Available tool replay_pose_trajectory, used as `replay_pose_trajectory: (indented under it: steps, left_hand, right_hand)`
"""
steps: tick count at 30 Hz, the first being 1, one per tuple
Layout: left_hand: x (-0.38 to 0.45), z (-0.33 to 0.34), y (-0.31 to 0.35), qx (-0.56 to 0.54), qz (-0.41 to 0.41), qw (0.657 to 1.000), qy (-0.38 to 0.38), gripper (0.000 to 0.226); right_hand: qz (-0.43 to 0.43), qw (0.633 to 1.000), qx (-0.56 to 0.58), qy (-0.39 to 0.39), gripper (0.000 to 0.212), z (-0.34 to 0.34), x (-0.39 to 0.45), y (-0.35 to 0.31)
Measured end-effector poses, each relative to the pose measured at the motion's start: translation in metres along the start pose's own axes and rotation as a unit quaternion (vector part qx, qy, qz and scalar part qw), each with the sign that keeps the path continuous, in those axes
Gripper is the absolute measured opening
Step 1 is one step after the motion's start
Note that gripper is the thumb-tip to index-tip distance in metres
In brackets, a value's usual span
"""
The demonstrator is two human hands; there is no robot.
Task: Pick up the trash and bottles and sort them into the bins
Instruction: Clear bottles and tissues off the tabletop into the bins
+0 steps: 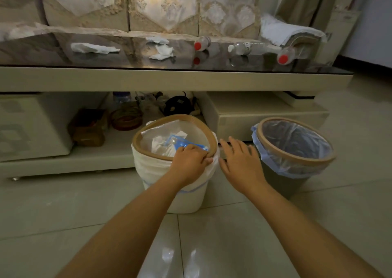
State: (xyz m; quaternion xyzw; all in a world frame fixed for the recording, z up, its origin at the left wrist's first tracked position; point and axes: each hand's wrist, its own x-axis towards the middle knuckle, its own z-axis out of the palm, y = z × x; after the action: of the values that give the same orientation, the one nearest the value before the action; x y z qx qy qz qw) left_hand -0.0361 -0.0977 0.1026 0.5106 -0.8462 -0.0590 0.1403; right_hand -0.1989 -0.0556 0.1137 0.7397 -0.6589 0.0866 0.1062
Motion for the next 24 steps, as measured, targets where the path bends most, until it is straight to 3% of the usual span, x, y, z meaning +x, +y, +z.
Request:
replay_pose_trajectory:
  steps: [10, 17, 24]
  left_hand:
    - [0.044, 0.022, 0.053, 0.0, 0.005, 1.0, -0.002, 0.039]
    - [0.057, 0.035, 0.065, 0.012, 0.002, 1.0, 0.022, 0.041]
    - [0.057, 0.039, 0.064, 0.043, 0.008, 0.999, 0.032, 0.041]
  right_hand:
    - [0.115, 0.992, -0.054, -0.015, 0.062, 0.005, 0.016, 0.074]
    - [0.218, 0.971, 0.049, -0.083, 0.068, 0.024, 0.031, 0.101]
    - [0.158, 0.976, 0.149, 0.017, 0.048, 0.04, 0.028, 0.086]
